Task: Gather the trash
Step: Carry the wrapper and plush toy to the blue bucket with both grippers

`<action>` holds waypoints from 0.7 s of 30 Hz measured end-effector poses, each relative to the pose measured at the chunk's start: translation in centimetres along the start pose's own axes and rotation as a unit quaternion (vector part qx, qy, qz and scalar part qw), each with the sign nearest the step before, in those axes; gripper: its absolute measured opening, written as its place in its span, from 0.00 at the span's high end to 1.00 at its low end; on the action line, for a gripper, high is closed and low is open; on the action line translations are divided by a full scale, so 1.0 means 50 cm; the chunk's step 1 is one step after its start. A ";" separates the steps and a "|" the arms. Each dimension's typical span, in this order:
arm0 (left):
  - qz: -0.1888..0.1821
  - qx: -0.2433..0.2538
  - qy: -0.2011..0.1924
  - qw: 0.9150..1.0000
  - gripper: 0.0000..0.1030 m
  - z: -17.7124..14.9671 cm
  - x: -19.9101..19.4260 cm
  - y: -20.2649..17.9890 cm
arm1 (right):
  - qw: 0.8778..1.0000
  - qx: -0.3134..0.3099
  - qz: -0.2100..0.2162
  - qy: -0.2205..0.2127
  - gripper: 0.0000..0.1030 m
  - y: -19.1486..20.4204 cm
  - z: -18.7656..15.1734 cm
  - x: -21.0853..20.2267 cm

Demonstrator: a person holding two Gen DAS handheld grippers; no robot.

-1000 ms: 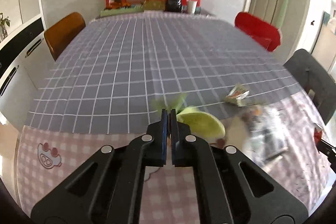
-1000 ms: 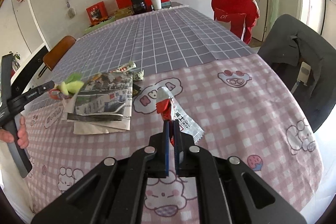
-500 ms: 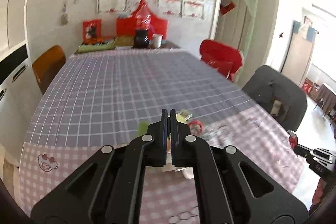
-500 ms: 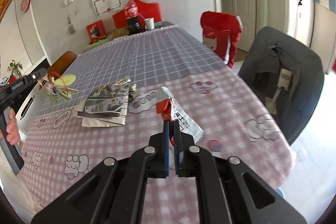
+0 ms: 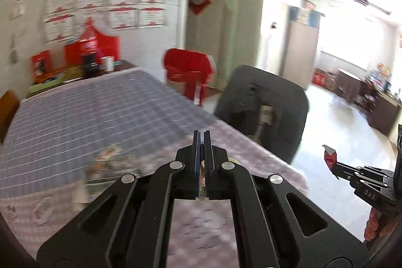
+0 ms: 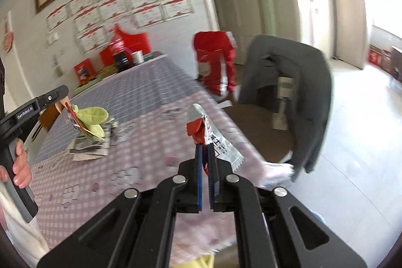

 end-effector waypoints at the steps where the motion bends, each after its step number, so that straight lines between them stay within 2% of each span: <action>1: -0.012 0.005 0.003 1.000 0.97 -0.005 0.009 -0.031 | 1.000 0.009 -0.011 0.000 0.96 -0.032 -0.006 -0.008; 6: -0.083 0.043 0.027 0.995 0.97 -0.050 0.053 -0.201 | 0.997 0.048 -0.057 0.010 0.96 -0.151 -0.048 -0.031; 10: -0.130 0.085 0.055 0.986 0.97 -0.104 0.084 -0.333 | 0.992 0.086 -0.092 0.016 0.96 -0.249 -0.095 -0.065; 11: -0.150 0.096 0.064 0.982 0.97 -0.121 0.093 -0.374 | 0.990 0.094 -0.101 0.017 0.96 -0.269 -0.105 -0.072; 16: -0.200 0.147 0.089 0.965 0.97 -0.184 0.128 -0.522 | 0.981 0.138 -0.136 0.028 0.96 -0.369 -0.169 -0.106; 21: -0.238 0.183 0.120 0.946 0.97 -0.251 0.168 -0.626 | 0.968 0.182 -0.166 0.052 0.96 -0.448 -0.239 -0.115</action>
Point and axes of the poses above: each gripper's, at about its wrist camera, not at the fingertips, and x roughly the way its jaws point, y to its left, z to its top, the point moved 8 cm from there along x, roughly the way its jaws point, and after that the axes turned 5 degrees about -x, right-handed, at the moved point
